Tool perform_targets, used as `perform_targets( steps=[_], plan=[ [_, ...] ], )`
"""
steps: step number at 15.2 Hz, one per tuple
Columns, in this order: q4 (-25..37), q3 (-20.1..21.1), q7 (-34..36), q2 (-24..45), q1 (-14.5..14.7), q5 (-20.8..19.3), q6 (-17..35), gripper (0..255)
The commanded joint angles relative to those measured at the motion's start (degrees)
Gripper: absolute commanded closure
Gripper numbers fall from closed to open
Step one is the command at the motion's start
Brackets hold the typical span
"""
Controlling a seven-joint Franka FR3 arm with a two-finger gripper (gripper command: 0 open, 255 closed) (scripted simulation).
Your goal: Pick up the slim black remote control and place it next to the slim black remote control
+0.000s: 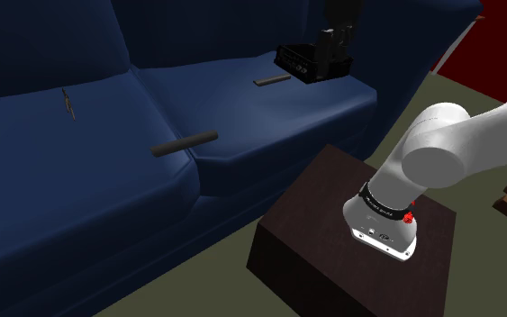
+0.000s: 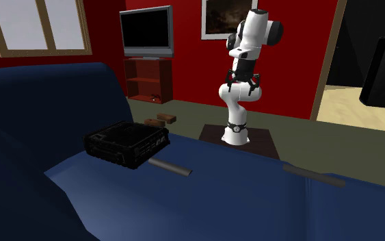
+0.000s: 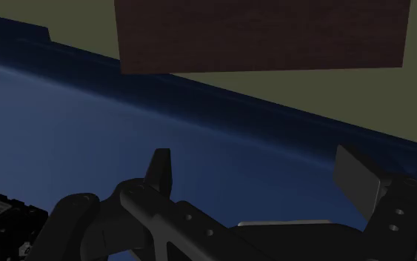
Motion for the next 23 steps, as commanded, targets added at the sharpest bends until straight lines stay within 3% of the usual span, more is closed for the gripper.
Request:
perform_targets(
  steps=[1,8,14,19,23],
  plan=[
    [0.00,0.00,0.00,0.00,0.00,0.00,0.00,0],
    [-1.18,-11.96,-20.20,4.69,0.17,-7.23,8.12,0],
    [2.30,-21.76,-37.28,14.00,1.59,-10.30,15.83,0],
    [8.03,-29.29,-52.16,24.62,4.08,-8.95,21.75,0],
    [14.21,-34.22,-65.13,34.75,6.05,-4.42,25.45,0]
  ],
)
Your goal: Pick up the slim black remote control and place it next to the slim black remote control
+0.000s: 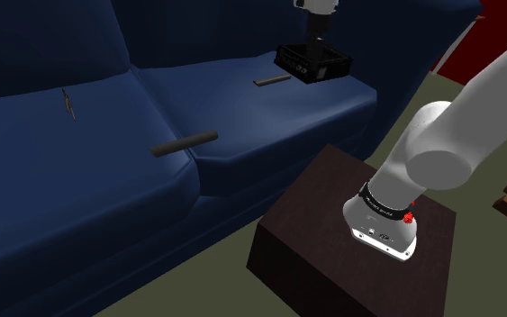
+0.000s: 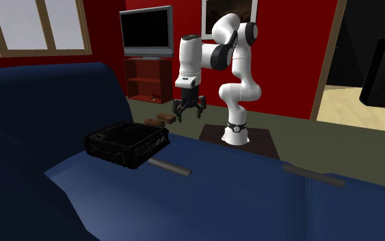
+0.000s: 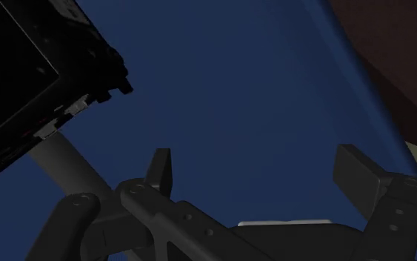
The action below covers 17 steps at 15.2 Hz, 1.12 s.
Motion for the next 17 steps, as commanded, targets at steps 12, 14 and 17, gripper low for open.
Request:
perform_targets(
  steps=[12,14,17],
  plan=[
    [28.34,-0.43,-40.31,35.50,-5.70,22.02,0.72,0],
    [34.16,1.33,-44.41,40.53,-7.80,24.07,-0.79,0],
    [34.57,2.04,-45.39,42.05,-8.39,24.65,0.18,0]
  ],
)
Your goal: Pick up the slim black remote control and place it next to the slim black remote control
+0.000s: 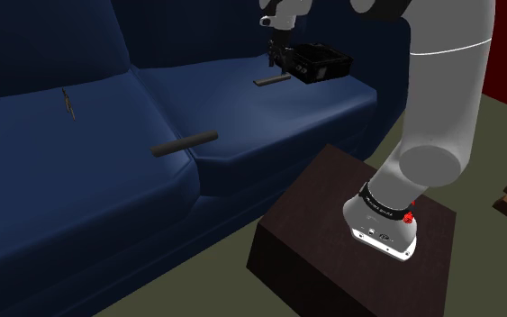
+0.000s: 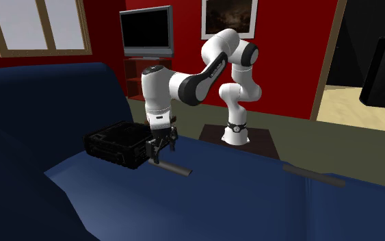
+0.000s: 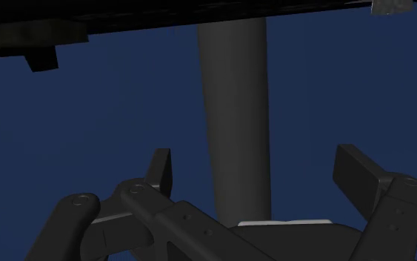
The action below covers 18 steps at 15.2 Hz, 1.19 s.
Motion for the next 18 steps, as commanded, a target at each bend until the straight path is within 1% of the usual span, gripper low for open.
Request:
perform_targets(
  steps=[1,6,13,14,18],
  plan=[
    [-0.04,0.33,-0.61,0.88,-0.30,0.44,0.84,0],
    [-1.93,0.76,-1.09,2.07,-0.41,1.17,3.79,0],
    [-1.93,0.76,-1.08,2.07,-0.41,1.17,3.78,0],
    [-1.93,0.76,-1.08,2.07,-0.41,1.17,3.78,255],
    [-1.95,0.77,-1.06,2.06,-0.39,1.16,3.80,255]
  ],
)
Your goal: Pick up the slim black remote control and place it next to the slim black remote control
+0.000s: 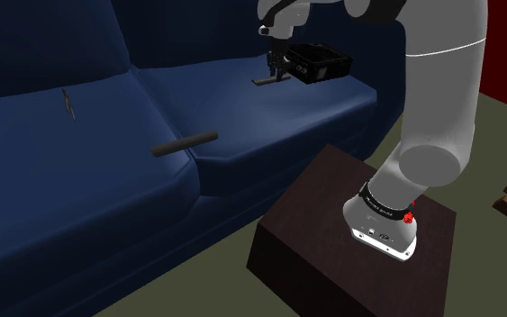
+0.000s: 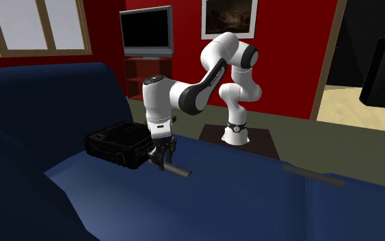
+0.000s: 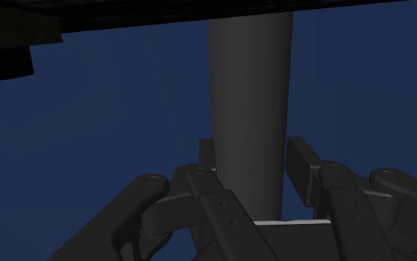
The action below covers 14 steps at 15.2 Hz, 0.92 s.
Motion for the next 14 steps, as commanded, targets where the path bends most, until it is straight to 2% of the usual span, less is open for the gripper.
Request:
perform_targets(
  steps=[1,5,14],
  plan=[
    [-0.07,-0.01,0.03,0.09,-0.03,-0.01,-0.08,255],
    [-0.12,-0.02,0.00,0.07,-0.04,-0.01,-0.06,255],
    [2.58,-0.97,0.91,-2.94,0.43,-1.64,-5.48,255]
  ],
)
